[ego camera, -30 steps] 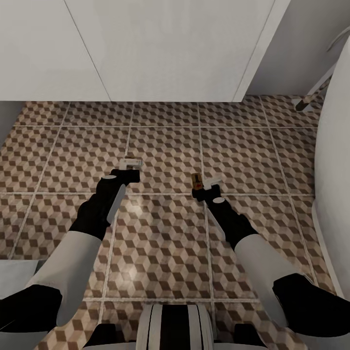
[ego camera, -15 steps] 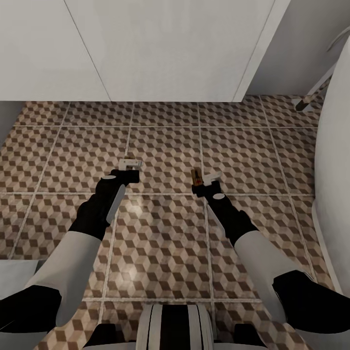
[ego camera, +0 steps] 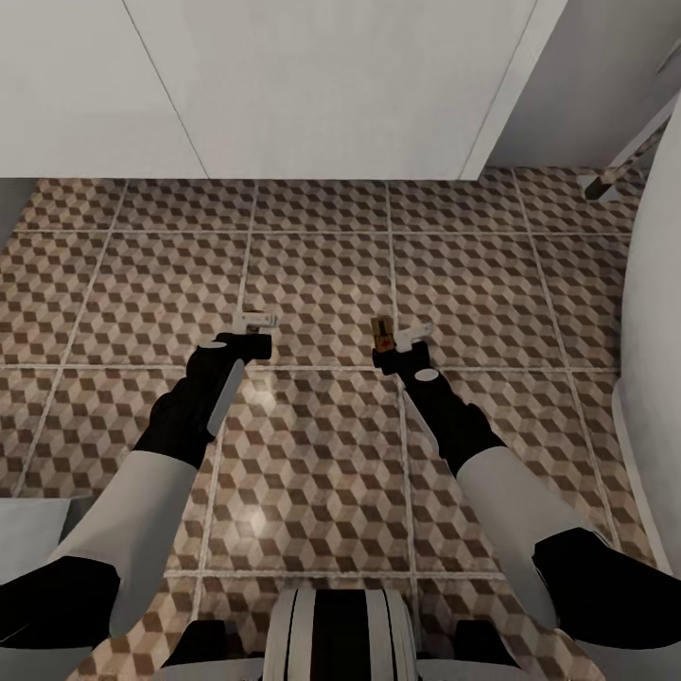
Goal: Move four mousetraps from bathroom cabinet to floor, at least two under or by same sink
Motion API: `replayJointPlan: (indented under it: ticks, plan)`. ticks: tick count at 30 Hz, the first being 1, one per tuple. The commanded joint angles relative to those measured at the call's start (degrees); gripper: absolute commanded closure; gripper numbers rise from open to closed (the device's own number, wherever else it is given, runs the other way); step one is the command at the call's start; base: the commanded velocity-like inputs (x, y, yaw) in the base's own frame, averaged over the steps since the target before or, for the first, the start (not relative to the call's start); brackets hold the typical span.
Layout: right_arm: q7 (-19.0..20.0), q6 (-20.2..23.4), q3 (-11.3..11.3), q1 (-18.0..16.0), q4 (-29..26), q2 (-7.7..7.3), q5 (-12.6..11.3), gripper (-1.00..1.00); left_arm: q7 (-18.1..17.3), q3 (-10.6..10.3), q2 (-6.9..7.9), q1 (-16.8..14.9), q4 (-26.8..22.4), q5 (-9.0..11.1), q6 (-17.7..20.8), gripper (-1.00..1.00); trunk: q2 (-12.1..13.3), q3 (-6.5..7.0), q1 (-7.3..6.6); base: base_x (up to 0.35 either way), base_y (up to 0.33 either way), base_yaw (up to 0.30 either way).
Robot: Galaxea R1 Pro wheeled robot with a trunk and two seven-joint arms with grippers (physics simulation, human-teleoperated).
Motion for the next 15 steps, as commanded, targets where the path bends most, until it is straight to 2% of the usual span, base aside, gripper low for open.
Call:
replayJointPlan:
  ticks: [1,15]
  plan:
    - [-0.19,0.47,0.16,-0.02,-0.35,-0.02,0.30,1.00,0.45,-0.11,0.02,-0.02,-0.07,0.27,0.28,1.00,-0.03,-0.26,0.01,0.000,0.000,0.000]
    - [-0.19,0.58,0.16,-0.02,-0.88,-0.03,0.29,1.00,0.54,-0.11,0.05,0.02,-0.59,0.27,0.33,1.00,-0.21,-4.08,0.37,0.000,0.000,0.000]
